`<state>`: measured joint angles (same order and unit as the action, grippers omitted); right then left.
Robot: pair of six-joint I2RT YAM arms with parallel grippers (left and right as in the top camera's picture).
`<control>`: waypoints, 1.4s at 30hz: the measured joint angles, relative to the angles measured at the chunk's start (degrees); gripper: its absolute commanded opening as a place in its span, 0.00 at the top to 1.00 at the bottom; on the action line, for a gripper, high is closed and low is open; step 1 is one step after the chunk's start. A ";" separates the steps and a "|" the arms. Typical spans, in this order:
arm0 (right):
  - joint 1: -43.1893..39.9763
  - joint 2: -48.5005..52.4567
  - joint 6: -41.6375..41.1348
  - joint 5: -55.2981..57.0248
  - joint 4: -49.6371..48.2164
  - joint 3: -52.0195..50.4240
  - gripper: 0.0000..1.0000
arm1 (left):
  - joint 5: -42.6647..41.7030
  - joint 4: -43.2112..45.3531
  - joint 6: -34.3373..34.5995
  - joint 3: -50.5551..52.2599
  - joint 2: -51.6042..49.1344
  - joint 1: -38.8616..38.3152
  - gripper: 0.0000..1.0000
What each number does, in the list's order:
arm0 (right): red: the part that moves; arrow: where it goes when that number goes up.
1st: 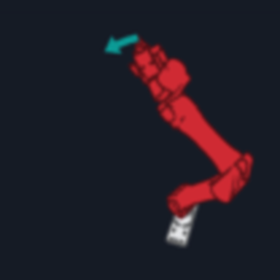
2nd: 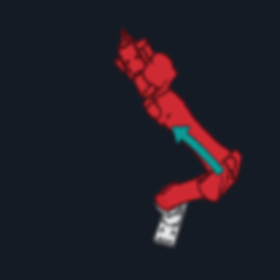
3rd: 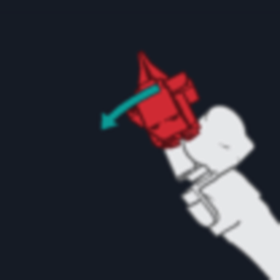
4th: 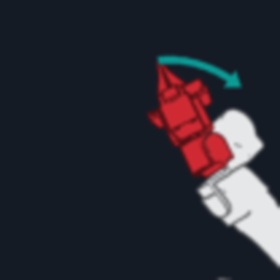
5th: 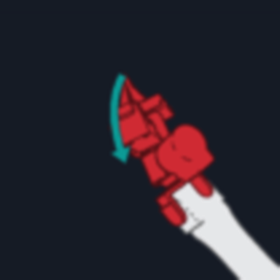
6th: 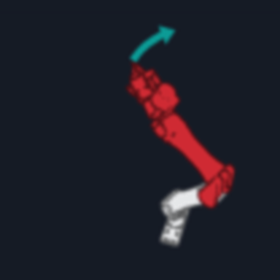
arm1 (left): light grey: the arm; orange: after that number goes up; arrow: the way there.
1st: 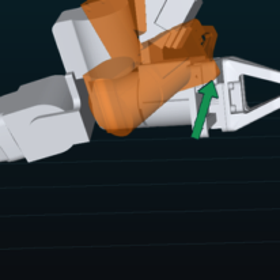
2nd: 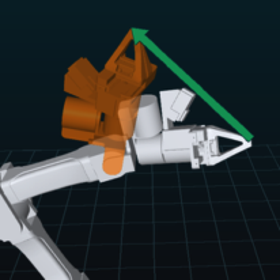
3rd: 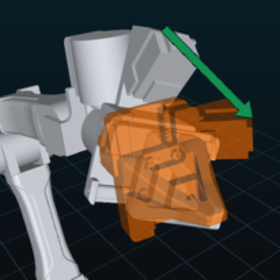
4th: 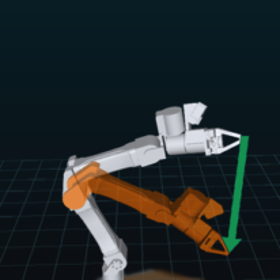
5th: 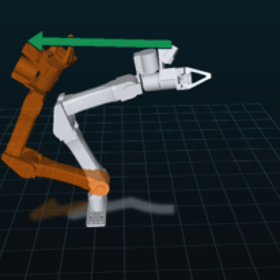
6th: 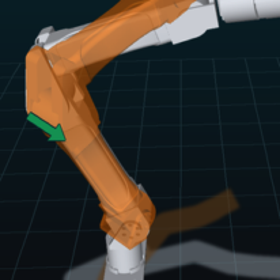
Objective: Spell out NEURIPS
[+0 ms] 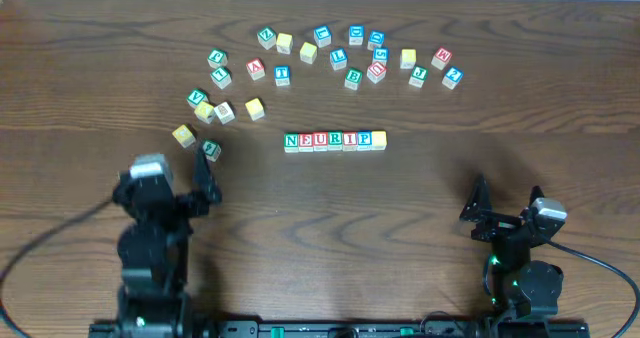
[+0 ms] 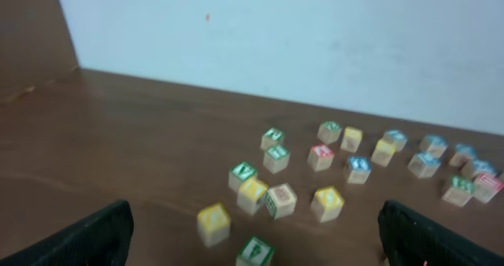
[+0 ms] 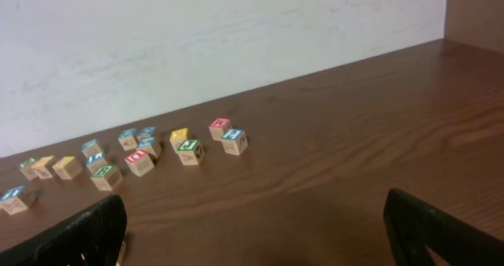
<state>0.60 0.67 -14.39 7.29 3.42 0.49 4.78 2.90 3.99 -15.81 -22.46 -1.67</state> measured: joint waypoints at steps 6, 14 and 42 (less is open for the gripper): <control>0.00 0.02 0.02 -0.02 0.02 0.00 0.01 | 0.09 0.09 -1.68 10.25 12.90 0.50 0.02; 0.00 0.02 0.02 0.00 0.00 0.00 0.01 | 0.07 -2.05 -2.71 15.43 18.78 0.50 0.02; 0.00 0.02 0.00 0.00 0.00 0.00 0.01 | -0.39 -4.02 -2.99 14.71 21.77 0.50 0.02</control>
<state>0.60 0.69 -14.39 7.29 3.42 0.49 4.38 -1.13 0.99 -1.10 -0.69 -1.17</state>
